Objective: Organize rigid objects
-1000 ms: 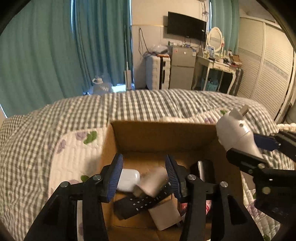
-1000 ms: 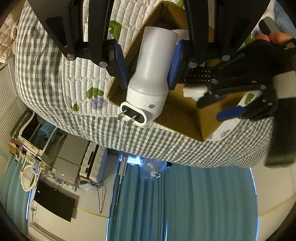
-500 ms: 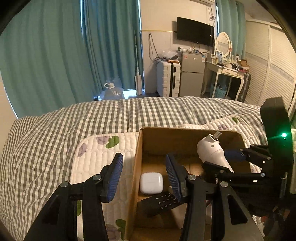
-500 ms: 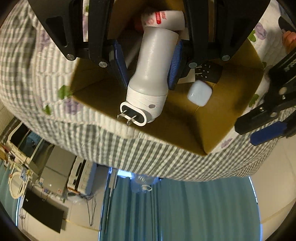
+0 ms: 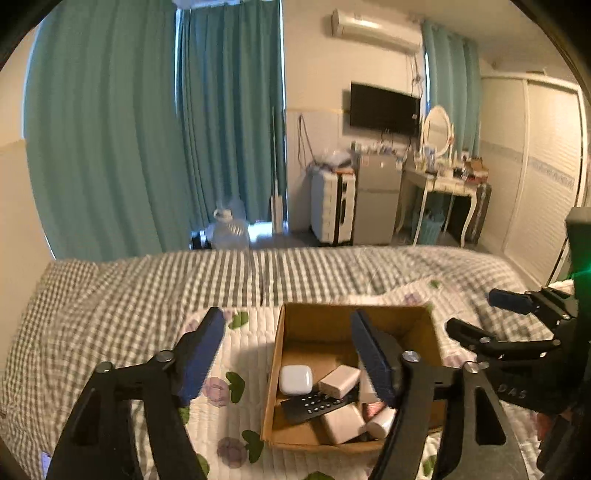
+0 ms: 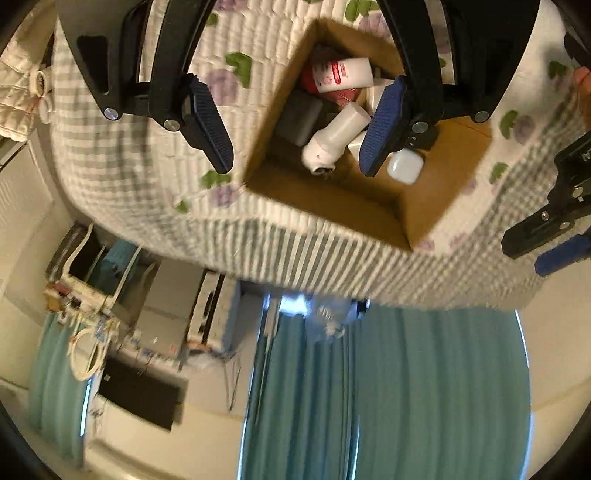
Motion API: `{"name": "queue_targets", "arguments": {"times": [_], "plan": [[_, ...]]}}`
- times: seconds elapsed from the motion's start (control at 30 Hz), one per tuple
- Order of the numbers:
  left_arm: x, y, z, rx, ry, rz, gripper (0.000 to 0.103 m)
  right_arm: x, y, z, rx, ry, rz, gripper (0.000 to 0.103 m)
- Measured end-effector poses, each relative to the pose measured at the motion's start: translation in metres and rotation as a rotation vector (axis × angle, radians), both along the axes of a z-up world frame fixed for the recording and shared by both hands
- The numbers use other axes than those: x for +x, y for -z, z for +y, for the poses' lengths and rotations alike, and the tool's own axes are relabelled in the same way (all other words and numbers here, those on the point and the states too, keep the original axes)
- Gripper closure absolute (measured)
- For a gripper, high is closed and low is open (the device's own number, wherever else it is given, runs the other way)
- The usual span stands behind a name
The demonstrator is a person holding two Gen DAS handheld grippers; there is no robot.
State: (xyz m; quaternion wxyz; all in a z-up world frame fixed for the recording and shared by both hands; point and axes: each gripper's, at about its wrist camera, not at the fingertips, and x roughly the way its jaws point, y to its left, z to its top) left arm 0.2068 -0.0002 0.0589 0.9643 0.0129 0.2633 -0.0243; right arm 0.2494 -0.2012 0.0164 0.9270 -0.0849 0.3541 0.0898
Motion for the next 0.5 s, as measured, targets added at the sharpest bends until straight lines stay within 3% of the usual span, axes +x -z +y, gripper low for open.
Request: {"name": "queue_targets", "arguments": {"times": [0.07, 0.23, 0.4, 0.5], "plan": [[-0.018, -0.013, 0.000, -0.003, 0.001, -0.045, 0.010, -0.027, -0.025, -0.006, -0.008, 0.020, -0.063, 0.028], [-0.062, -0.023, 0.002, -0.043, -0.009, -0.140, 0.002, -0.082, -0.056, -0.018, 0.036, 0.052, -0.167, 0.009], [-0.075, -0.007, -0.003, 0.019, -0.023, -0.175, 0.000, -0.105, -0.041, -0.023, 0.048, 0.095, -0.191, 0.000], [-0.080, 0.007, -0.005, 0.035, -0.033, -0.200, 0.000, -0.113, -0.025, -0.022, 0.043, 0.093, -0.239, 0.000]]}}
